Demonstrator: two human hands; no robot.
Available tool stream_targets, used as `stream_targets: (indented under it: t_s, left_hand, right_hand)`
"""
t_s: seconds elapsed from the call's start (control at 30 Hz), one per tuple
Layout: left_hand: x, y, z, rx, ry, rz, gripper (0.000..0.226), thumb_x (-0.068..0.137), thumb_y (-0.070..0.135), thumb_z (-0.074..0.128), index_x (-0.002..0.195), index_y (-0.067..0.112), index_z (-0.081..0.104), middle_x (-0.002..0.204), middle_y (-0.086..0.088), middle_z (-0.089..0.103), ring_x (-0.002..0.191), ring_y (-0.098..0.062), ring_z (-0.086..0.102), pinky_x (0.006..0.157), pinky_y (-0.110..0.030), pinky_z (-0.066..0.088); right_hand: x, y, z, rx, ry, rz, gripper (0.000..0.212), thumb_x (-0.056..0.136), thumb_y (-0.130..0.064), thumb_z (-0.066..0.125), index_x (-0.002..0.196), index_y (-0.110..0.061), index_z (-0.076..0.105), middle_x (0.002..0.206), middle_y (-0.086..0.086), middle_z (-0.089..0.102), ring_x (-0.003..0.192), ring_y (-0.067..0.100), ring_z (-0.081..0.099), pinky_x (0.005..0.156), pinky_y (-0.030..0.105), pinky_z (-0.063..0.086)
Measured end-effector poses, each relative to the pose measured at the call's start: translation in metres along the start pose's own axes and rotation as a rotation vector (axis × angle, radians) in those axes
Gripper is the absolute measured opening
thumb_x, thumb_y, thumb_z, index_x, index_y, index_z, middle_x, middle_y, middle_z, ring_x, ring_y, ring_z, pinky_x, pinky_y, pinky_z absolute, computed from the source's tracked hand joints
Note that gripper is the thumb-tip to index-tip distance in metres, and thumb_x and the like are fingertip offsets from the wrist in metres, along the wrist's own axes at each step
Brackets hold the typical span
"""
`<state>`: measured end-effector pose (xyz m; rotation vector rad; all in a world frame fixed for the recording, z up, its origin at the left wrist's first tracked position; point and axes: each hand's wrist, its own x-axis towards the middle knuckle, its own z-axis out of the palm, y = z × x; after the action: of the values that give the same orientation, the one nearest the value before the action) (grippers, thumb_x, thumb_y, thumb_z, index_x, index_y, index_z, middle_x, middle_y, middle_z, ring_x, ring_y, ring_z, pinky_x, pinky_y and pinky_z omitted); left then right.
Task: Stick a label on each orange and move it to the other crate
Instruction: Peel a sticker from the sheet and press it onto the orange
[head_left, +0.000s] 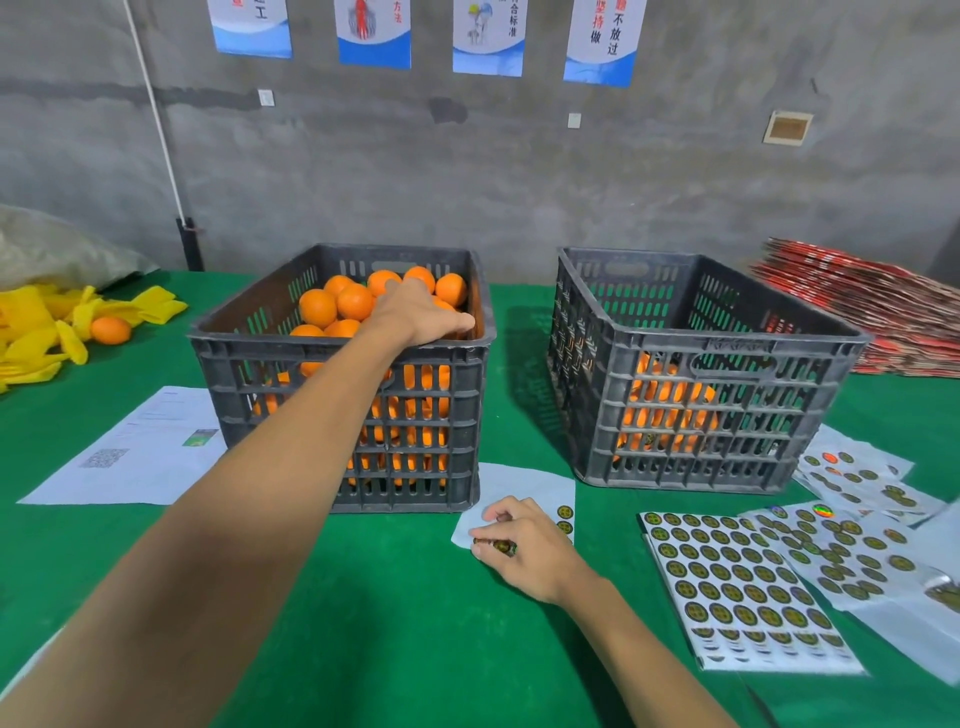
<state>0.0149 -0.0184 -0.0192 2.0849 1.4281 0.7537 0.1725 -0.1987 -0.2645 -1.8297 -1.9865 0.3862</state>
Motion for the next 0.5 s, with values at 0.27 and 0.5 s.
stream_targets:
  t_s: [0.27,0.5]
  left_hand:
    - [-0.0064,0.0031,-0.0003,0.014,0.026,0.020,0.049,0.051,0.051,0.070,0.068,0.011,0.048,0.131,-0.032,0.059,0.119,-0.049,0.059,0.084,-0.058,0.056]
    - [-0.0050,0.0022,-0.0014,-0.002,0.004,-0.014,0.089,0.052,0.054,0.070,0.115,-0.009,0.064,0.134,-0.032,0.058,0.123,-0.049,0.056,0.094,-0.061,0.053]
  right_hand:
    - [0.0022,-0.0049,-0.0032,0.114,-0.021,0.034,0.028,0.095,-0.046,0.066,0.119,-0.034,0.074,0.119,-0.018,0.053,0.116,0.008,0.044,0.108,0.038,0.036]
    - [0.0069,-0.0047,-0.0067,0.256,-0.057,0.071,0.020,0.095,-0.030,0.072,0.113,-0.025,0.079,0.115,-0.014,0.056,0.117,0.009,0.048,0.110,0.035,0.039]
